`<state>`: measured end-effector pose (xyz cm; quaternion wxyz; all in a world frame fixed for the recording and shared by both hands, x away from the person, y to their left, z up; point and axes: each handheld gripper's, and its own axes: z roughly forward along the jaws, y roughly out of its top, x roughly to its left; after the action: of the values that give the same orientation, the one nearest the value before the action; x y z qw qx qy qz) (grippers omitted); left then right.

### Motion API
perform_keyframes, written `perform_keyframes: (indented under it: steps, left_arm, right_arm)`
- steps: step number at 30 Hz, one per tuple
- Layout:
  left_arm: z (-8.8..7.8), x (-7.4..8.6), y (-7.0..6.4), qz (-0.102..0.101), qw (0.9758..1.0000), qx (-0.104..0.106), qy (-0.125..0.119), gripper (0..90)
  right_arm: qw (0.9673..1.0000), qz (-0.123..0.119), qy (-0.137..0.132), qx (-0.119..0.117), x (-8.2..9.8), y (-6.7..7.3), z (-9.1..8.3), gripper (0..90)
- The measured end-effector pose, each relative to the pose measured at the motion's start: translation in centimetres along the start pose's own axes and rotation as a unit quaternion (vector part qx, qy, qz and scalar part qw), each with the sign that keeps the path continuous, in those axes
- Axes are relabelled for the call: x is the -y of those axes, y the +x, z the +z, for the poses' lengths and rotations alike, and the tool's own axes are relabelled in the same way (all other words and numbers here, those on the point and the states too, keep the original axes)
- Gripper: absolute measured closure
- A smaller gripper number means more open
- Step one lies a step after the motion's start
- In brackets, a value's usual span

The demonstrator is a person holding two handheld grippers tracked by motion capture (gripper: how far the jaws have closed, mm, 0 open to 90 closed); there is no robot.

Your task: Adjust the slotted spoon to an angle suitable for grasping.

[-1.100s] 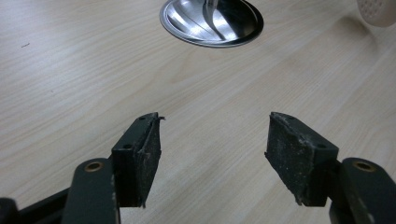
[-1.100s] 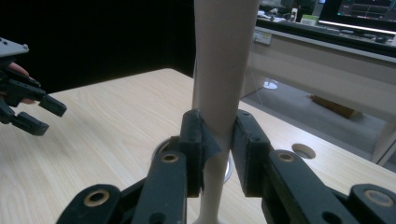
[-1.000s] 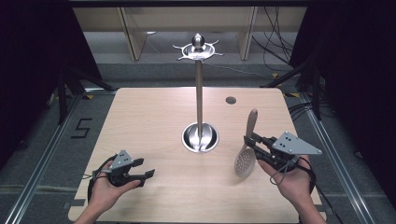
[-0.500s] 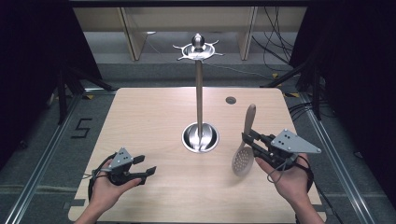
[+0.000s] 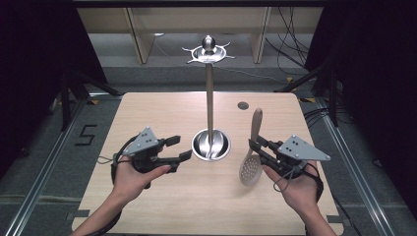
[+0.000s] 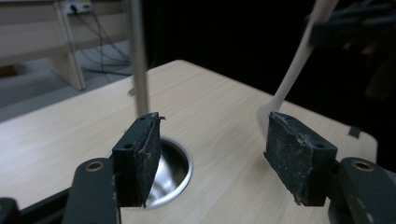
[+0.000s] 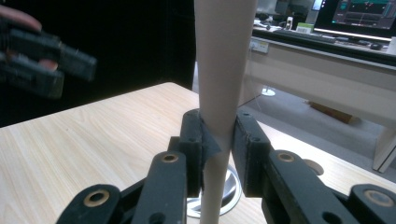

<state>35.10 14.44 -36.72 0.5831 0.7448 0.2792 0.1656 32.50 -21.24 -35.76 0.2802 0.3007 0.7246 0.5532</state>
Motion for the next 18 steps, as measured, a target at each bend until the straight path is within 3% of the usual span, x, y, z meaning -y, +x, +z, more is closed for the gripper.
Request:
perform_keyframes:
  steps: [1,6,7,9,11,12,14,15,18]
  left_arm:
    - [0.5,-0.7,-0.6,-0.006,0.9999,0.015,-0.005,35.6]
    - [2.8,-3.8,-3.1,0.009,0.9979,0.063,-0.015,41.4]
    - [3.2,-4.3,-3.5,0.011,0.9974,0.070,-0.014,43.0]
    - [4.2,-5.1,-4.4,0.011,0.9964,0.082,-0.016,43.9]
    - [5.0,-5.8,-5.1,0.011,0.9956,0.091,-0.018,44.2]
    - [5.4,-6.1,-5.4,0.011,0.9953,0.095,-0.018,44.5]
    - [6.1,-6.7,-5.9,0.011,0.9946,0.101,-0.022,45.4]
    - [6.5,-6.9,-6.1,0.009,0.9944,0.102,-0.024,45.7]
    - [7.4,-7.2,-6.6,0.011,0.9942,0.104,-0.023,48.5]
  right_arm:
    - [1.0000,0.000,0.000,0.000,0.0,0.0,0.0,75.7]
    - [1.0000,0.001,-0.001,0.004,0.0,0.4,0.4,75.8]
    - [0.9998,-0.014,-0.010,0.004,0.0,0.3,0.7,75.7]
    - [1.0000,0.008,-0.001,0.004,0.1,0.7,0.7,75.7]
    - [1.0000,-0.004,-0.007,0.005,0.1,0.6,0.9,75.7]
    - [1.0000,0.008,0.002,0.001,0.2,0.8,0.9,75.7]
    - [0.9999,0.011,0.004,0.007,0.2,1.0,0.9,75.7]
    - [1.0000,-0.001,-0.002,0.008,0.2,0.9,1.0,75.7]
    - [1.0000,0.007,0.005,0.003,0.3,1.1,1.1,75.7]
